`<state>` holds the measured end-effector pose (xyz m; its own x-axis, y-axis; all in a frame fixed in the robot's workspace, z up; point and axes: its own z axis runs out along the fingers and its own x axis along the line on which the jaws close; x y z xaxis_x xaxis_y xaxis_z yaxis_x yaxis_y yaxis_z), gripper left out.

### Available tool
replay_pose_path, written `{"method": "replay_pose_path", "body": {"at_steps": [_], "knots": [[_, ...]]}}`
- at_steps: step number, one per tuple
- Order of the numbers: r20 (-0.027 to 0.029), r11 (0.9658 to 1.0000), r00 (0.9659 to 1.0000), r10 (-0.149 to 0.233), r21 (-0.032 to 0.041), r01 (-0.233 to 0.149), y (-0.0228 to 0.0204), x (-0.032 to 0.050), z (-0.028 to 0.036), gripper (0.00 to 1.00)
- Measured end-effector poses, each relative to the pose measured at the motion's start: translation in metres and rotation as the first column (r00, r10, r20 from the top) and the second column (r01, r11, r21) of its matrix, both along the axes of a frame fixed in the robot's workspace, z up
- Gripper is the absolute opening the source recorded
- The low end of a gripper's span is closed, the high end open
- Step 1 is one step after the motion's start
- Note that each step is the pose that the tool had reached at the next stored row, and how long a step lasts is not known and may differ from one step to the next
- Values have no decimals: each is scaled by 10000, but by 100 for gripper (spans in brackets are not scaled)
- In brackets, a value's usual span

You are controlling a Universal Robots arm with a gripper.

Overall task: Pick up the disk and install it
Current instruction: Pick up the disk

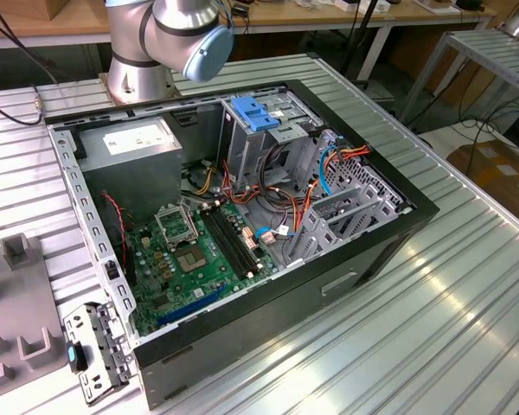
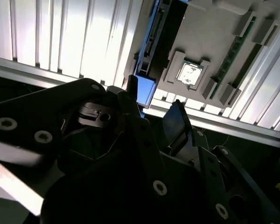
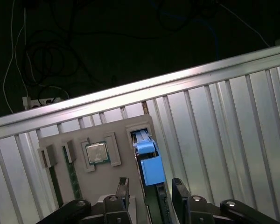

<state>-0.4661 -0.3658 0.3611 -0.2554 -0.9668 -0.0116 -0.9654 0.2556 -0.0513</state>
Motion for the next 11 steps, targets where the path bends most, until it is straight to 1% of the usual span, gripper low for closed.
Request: {"method": "replay_pose_path", "body": {"at_steps": [11], "knots": [[0,10000,10000,0,0,0,0,0,-1,50]]}}
